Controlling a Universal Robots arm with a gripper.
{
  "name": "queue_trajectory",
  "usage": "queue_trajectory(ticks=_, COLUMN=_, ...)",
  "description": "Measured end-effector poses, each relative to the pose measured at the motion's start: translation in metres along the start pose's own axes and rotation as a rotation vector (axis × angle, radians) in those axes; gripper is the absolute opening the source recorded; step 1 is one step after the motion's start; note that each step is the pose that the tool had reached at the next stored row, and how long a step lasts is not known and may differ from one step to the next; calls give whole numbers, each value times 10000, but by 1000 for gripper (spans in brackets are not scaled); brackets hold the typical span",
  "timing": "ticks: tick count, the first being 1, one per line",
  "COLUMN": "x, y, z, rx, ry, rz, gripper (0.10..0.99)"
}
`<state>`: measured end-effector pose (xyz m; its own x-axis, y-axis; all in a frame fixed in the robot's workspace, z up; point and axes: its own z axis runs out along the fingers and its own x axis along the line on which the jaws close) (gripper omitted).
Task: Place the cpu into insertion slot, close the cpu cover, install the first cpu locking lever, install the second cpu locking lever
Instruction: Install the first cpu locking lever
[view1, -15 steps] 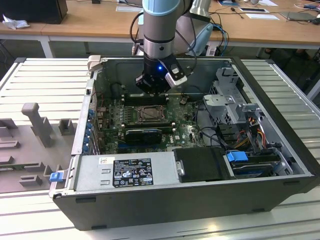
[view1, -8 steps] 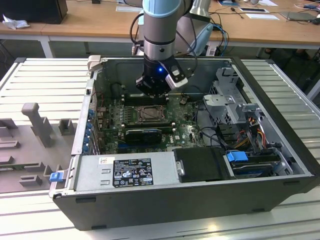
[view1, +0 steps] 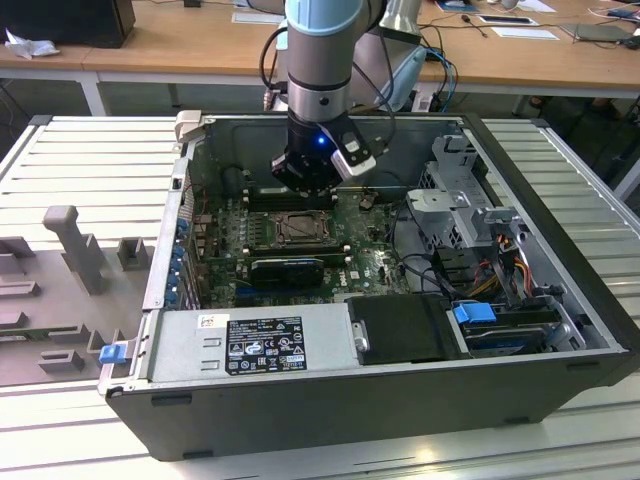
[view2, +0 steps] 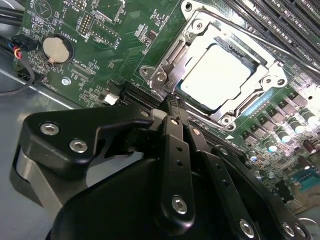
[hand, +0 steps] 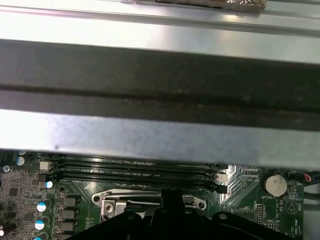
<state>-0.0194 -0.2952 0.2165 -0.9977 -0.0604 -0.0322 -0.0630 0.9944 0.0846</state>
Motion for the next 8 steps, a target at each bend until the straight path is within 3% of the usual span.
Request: queue_trajectory(ticks=8, x=3, y=-45, z=-7, rx=0, ry=0, rz=1, gripper=106)
